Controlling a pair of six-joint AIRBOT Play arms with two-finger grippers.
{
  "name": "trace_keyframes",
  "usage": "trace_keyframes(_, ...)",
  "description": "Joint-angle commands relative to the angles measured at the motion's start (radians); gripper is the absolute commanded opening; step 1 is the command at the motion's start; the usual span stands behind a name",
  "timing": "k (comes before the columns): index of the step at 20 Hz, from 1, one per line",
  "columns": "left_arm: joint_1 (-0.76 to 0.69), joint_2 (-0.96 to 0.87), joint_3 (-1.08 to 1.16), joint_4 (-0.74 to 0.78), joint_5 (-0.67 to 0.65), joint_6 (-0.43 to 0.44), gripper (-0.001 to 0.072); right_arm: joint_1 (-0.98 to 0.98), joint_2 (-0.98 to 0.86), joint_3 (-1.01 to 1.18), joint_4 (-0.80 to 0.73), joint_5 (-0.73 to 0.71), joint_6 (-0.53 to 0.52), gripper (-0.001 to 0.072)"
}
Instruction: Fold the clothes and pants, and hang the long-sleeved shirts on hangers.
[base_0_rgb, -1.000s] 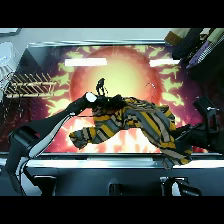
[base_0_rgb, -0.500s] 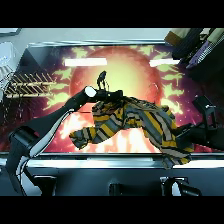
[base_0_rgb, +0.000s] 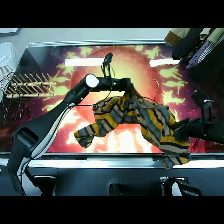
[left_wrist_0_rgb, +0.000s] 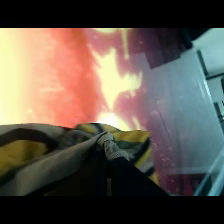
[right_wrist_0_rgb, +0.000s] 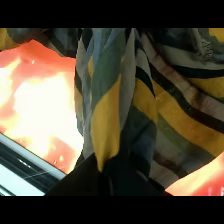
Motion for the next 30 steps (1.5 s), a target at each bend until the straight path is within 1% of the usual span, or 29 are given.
trace_keyframes(1, -0.046, 0.003, 0.106, 0.002, -0.068, -0.001, 0.0018, 0.001, -0.066, 0.0, 0.034, 0.08, 0.003, 0.0021)
trace_keyframes(2, -0.062, 0.007, 0.115, 0.002, -0.068, -0.012, 0.0018, 0.001, -0.083, 0.0, 0.051, 0.094, 0.003, 0.0021)
trace_keyframes(4, -0.091, 0.013, 0.115, 0.002, -0.081, -0.092, 0.0018, 0.001, -0.103, 0.0, 0.084, 0.127, 0.004, 0.0021)
trace_keyframes(5, -0.106, 0.013, 0.114, 0.002, -0.093, -0.106, 0.0018, 0.001, -0.106, 0.0, 0.085, 0.145, 0.003, 0.0021)
trace_keyframes(8, -0.162, 0.009, 0.113, 0.009, -0.099, -0.106, 0.0018, 0.001, -0.107, 0.0, 0.099, 0.188, 0.004, 0.0021)
trace_keyframes(10, -0.196, 0.0, 0.109, 0.059, -0.103, -0.106, 0.0018, 0.001, -0.105, 0.001, 0.136, 0.189, 0.004, 0.0021)
trace_keyframes(12, -0.216, -0.008, 0.097, 0.129, -0.102, -0.116, 0.0018, 0.001, -0.084, 0.001, 0.14, 0.199, 0.039, 0.0021)
trace_keyframes(14, -0.217, -0.018, 0.087, 0.2, -0.103, -0.149, 0.002, 0.001, -0.046, 0.001, 0.133, 0.218, 0.075, 0.0021)
trace_keyframes(15, -0.216, -0.022, 0.087, 0.224, -0.101, -0.147, 0.0024, 0.001, -0.027, 0.001, 0.133, 0.229, 0.097, 0.0021)
trace_keyframes(16, -0.216, -0.023, 0.088, 0.242, -0.095, -0.147, 0.0062, 0.001, -0.008, 0.001, 0.133, 0.237, 0.12, 0.0022)
trace_keyframes(17, -0.216, -0.024, 0.088, 0.243, -0.088, -0.147, 0.0175, 0.001, 0.008, 0.001, 0.132, 0.243, 0.149, 0.0022)
trace_keyframes(18, -0.216, -0.023, 0.088, 0.243, -0.084, -0.147, 0.0365, 0.001, 0.021, 0.001, 0.133, 0.247, 0.182, 0.0023)
trace_keyframes(19, -0.212, -0.021, 0.089, 0.24, -0.079, -0.147, 0.0486, 0.001, 0.036, 0.001, 0.132, 0.246, 0.204, 0.0023)
trace_keyframes(20, -0.209, -0.017, 0.089, 0.24, -0.075, -0.147, 0.0512, 0.001, 0.052, 0.001, 0.132, 0.243, 0.206, 0.0023)
trace_keyframes(21, -0.203, -0.01, 0.089, 0.24, -0.068, -0.147, 0.0519, 0.001, 0.069, 0.001, 0.131, 0.244, 0.213, 0.0022)
trace_keyframes(23, -0.182, 0.013, 0.089, 0.241, -0.06, -0.147, 0.0576, 0.001, 0.101, 0.003, 0.103, 0.26, 0.259, 0.0022)
trace_keyframes(25, -0.144, 0.048, 0.089, 0.241, -0.061, -0.147, 0.0687, 0.0, 0.126, 0.033, -0.002, 0.281, 0.383, 0.0022)
trace_keyframes(28, -0.063, 0.124, 0.089, 0.242, -0.065, -0.147, 0.0687, 0.0, 0.132, 0.153, -0.199, 0.275, 0.559, 0.0022)
trace_keyframes(29, -0.034, 0.148, 0.089, 0.242, -0.066, -0.147, 0.0687, 0.0, 0.13, 0.207, -0.282, 0.276, 0.632, 0.0022)
trace_keyframes(30, -0.005, 0.174, 0.089, 0.242, -0.071, -0.147, 0.0687, 0.0, 0.124, 0.265, -0.383, 0.264, 0.732, 0.0022)
